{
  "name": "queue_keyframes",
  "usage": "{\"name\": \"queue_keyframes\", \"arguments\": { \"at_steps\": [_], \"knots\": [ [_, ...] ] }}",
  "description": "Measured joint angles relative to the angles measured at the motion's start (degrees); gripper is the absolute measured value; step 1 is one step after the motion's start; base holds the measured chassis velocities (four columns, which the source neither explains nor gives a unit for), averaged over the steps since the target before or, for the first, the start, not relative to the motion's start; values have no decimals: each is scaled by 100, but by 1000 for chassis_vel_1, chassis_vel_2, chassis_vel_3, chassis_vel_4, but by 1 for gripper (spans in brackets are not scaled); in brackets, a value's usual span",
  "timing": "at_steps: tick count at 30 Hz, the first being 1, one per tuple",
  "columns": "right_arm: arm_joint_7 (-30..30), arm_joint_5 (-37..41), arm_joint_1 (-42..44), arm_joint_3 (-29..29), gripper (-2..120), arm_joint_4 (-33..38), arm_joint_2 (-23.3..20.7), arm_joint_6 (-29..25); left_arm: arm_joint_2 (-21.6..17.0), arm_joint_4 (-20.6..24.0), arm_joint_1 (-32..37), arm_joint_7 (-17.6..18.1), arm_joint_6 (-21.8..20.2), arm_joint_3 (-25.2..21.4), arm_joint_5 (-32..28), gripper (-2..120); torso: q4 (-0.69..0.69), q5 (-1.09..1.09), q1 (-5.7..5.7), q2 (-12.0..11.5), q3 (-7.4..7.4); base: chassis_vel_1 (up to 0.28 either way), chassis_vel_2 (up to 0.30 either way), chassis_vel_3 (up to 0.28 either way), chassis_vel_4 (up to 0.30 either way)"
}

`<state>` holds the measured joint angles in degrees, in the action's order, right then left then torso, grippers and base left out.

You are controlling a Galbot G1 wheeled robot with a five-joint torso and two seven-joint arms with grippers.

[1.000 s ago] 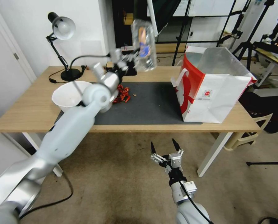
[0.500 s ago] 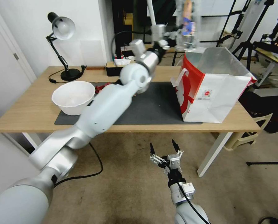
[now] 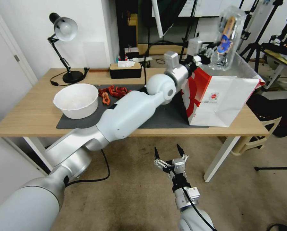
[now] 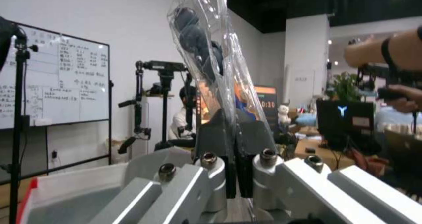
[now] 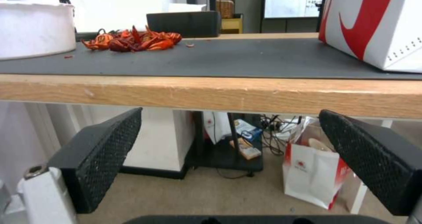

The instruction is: Close the takeout container lid, then place the container into the takeout bag.

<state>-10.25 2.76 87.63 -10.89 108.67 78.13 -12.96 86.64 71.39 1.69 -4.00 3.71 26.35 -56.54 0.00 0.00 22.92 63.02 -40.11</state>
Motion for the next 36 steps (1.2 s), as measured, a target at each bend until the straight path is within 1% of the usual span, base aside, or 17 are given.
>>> {"name": "queue_keyframes", "arguments": {
  "at_steps": [4, 6, 10, 11, 12, 15, 17, 19, 22, 24, 27, 28, 30, 32, 34, 35, 36],
  "knots": [
    [0, 17, 7, -9, 100, 6, -8, -1, 3, -21, -1, -18, 7, 84, 144, 0, 0, 0, 0, 0, 0, 0, 0, 0, 0],
    [-5, 23, 6, -12, 100, 32, -5, -2, -7, -18, 5, -22, 22, 116, 208, 13, 1, 0, 0, 0, 0, 0, 0, 0, 0],
    [-6, 24, 6, -12, 100, 37, -3, -2, -9, -12, 9, -22, 30, 118, 209, 19, 1, 0, 0, 0, 0, 0, 0, 0, 0],
    [-7, 26, 7, -12, 100, 46, 1, -2, -10, 3, 16, -21, 38, 118, 209, 29, 1, 0, 0, 0, 0, 0, 0, 0, 0],
    [-7, 26, 7, -12, 100, 46, 1, -2, -10, 3, 16, -21, 38, 118, 209, 29, 1, 0, 0, 0, 0, 0, 0, 0, 0],
    [-8, 27, 15, -8, 100, 65, 9, -2, -11, 37, 20, -14, 40, 118, 205, 42, 0, 0, 0, 0, 0, 0, 0, 0, 0],
    [-9, 28, 16, -6, 100, 70, 11, -1, -12, 45, 20, -11, 40, 117, 202, 44, 0, 0, 0, 0, 0, 0, 0, 0, 0],
    [-10, 30, 17, 5, 100, 82, 16, 4, -22, 63, 20, -1, 40, 115, 191, 59, 0, 0, -1, 0, 0, 0, 0, 0, 0],
    [-13, 30, 13, 13, 100, 93, 23, 15, -51, 77, 19, 20, 37, 101, 181, 67, 0, -1, 0, 0, 0, 0, 0, 0, 0],
    [-22, 30, 13, 20, 100, 100, 27, 24, -137, 133, 34, 80, 30, 49, 150, 79, 0, -1, -1, 0, 0, 0, 0, 0, 0],
    [-23, 30, 16, 21, 100, 105, 25, 28, -177, 159, 52, 121, 26, 21, 136, 82, 0, -1, 0, 0, 0, 0, 0, 0, 0],
    [-24, 30, 24, 20, 100, 120, 24, 34, -252, 211, 75, 169, -10, -54, 131, 91, 0, -1, 0, 0, 0, 0, 0, 0, 0],
    [-32, 30, 41, 6, 100, 134, 30, 46, -380, 266, 132, 184, -146, -159, 197, 97, -2, -1, -1, 0, 0, 0, 0, 0, 0],
    [-34, 29, 34, 5, 100, 136, 33, 55, -462, 328, 188, 215, -197, -208, 245, 99, -1, -1, 0, 0, 0, 0, 0, 0, 0],
    [-35, 21, 13, 10, 100, 143, 37, 71, -747, 637, 482, 296, -301, -384, 301, 100, 0, -2, 0, 0, 0, 0, 0, 0, 0],
    [-35, 21, 13, 10, 100, 143, 37, 71, -747, 637, 482, 296, -301, -384, 301, 100, 0, -2, 0, 0, 0, 0, 0, 0, 0],
    [-35, 10, 10, 18, 100, 150, 37, 75, -928, 869, 700, 335, -313, -522, 336, 100, 1, -2, 0, 0, 0, 0, 0, 0, 0]
  ]
}}
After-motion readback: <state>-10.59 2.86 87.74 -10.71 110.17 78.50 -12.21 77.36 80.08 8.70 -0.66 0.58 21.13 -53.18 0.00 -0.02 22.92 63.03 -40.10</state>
